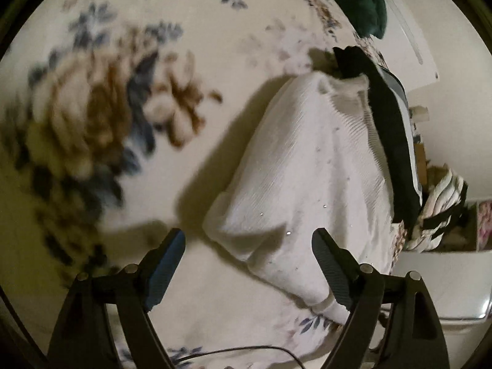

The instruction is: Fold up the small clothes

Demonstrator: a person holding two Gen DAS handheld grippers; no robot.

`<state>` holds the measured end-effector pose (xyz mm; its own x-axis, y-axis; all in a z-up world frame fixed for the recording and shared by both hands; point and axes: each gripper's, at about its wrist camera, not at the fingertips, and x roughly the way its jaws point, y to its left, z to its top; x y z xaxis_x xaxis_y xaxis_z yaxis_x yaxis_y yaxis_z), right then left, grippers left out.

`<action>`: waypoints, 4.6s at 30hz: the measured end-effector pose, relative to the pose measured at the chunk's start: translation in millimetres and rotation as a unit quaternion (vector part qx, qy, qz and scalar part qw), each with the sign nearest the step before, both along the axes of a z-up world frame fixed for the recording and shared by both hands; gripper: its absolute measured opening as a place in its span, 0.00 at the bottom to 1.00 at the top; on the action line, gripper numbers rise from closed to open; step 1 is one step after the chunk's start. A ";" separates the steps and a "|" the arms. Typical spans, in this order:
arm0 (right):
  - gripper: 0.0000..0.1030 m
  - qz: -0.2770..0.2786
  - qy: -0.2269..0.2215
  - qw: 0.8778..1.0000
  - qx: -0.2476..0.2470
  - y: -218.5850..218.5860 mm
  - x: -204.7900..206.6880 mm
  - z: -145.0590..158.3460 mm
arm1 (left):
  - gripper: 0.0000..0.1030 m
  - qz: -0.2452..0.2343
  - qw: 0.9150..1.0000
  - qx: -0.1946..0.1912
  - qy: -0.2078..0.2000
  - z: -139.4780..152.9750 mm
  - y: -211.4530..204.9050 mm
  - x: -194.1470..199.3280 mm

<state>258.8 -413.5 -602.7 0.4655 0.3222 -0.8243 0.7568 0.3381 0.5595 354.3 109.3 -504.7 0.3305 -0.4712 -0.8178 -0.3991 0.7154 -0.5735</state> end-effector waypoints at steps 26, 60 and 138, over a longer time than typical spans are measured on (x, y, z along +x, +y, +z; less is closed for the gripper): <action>0.67 -0.009 -0.079 0.995 0.054 -18.1 30.1 -44.8 | 0.67 0.122 0.990 -0.062 -0.024 -37.6 -4.6 6.3; 0.64 0.089 0.081 0.990 -0.080 -33.5 -121.2 37.3 | 0.75 -0.022 0.994 0.111 0.002 57.3 10.8 -88.2; 0.20 0.266 0.036 0.955 -0.126 -54.9 108.8 -6.8 | 0.06 -0.262 0.930 0.231 -0.112 21.5 -107.1 88.9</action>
<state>367.6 -468.4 -609.5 0.2306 0.2851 -0.9303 0.4747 0.8017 0.3634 443.2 2.2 -483.1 0.3397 -0.2315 -0.9116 0.1669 0.9687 -0.1838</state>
